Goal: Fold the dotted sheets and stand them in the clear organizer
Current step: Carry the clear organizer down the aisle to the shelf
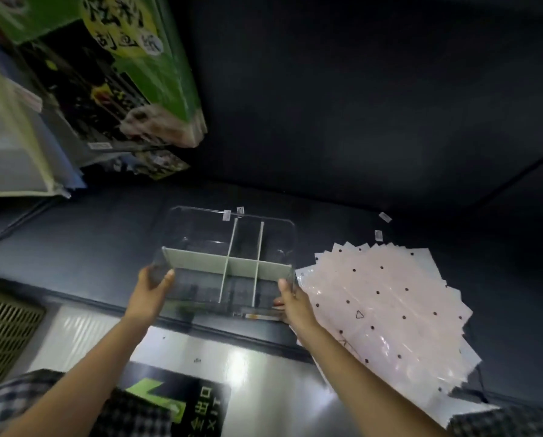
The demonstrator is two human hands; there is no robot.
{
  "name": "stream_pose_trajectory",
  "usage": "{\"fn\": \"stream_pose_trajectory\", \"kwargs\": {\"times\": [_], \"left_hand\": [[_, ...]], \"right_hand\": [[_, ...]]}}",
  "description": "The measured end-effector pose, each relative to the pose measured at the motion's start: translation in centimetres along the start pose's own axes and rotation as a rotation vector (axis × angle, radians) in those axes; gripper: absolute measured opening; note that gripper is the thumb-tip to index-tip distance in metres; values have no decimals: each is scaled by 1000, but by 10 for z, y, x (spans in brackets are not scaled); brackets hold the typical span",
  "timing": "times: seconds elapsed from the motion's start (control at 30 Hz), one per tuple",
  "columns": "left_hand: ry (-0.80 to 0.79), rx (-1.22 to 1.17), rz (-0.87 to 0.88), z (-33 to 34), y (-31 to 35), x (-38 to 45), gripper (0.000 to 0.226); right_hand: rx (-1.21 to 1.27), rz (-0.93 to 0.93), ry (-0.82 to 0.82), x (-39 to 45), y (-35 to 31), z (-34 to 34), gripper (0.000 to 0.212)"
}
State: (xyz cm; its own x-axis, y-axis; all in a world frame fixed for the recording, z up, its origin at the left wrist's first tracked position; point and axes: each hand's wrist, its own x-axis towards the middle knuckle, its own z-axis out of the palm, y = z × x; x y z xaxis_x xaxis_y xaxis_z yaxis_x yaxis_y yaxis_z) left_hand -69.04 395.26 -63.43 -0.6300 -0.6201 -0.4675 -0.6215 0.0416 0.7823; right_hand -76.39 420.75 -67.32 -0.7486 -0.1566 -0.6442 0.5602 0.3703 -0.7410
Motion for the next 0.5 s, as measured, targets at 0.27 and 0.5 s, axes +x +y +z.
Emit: {"fn": "stream_pose_trajectory", "kwargs": {"times": [0.27, 0.5], "left_hand": [[84, 167, 55, -3, -10, 71, 72], [51, 331, 104, 6, 4, 60, 72]], "right_hand": [[-42, -123, 70, 35, 2, 50, 53], [-276, -147, 43, 23, -6, 31, 62]]}}
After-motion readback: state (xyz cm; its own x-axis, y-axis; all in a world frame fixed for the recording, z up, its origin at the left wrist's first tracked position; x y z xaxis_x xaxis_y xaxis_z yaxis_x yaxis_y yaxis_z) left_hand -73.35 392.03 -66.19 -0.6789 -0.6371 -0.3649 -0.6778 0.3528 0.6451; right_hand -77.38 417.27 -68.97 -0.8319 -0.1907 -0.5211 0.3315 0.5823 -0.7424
